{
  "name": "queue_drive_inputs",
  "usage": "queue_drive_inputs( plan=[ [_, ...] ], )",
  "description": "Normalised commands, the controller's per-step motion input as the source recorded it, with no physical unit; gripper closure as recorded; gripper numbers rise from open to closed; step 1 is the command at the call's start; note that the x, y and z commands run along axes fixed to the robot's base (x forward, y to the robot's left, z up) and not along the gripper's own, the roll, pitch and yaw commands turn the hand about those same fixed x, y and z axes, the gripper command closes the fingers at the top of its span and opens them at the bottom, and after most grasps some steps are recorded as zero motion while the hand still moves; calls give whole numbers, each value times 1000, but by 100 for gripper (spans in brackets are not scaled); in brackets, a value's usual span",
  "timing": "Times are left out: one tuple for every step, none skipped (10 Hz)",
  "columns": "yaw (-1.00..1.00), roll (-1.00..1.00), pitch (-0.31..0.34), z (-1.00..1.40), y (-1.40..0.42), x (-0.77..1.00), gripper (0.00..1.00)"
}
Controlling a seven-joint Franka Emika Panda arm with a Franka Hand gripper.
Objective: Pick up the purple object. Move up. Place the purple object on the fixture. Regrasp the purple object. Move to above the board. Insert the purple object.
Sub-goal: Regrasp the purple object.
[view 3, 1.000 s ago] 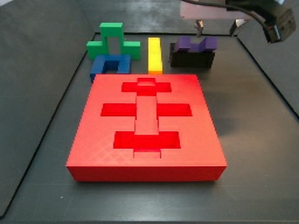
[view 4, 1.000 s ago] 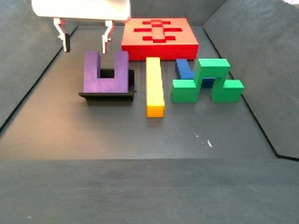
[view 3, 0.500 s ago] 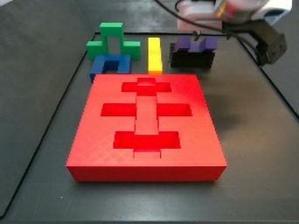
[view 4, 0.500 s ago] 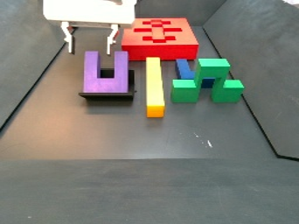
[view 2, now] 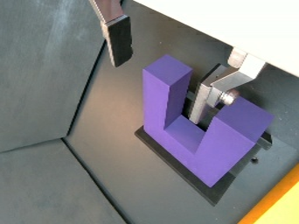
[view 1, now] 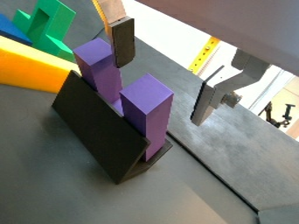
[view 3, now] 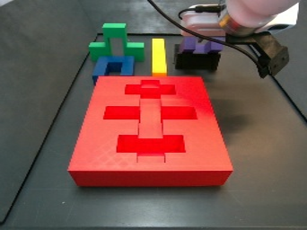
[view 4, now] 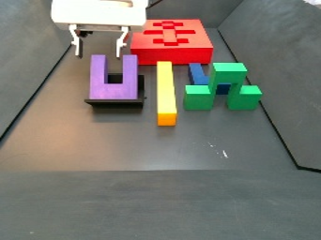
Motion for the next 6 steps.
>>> queue_drive_inputs(
  plan=[
    [440,-54,40,-160,37,523,0],
    [263,-40,0,-89,0,434,0],
    [300,-14,0,-114,0,580,0],
    [329,0,54,-109,0,649,0],
    [320,0,103,-86,0,677,0],
    [269,6,97,-77,0,589,0]
  ],
)
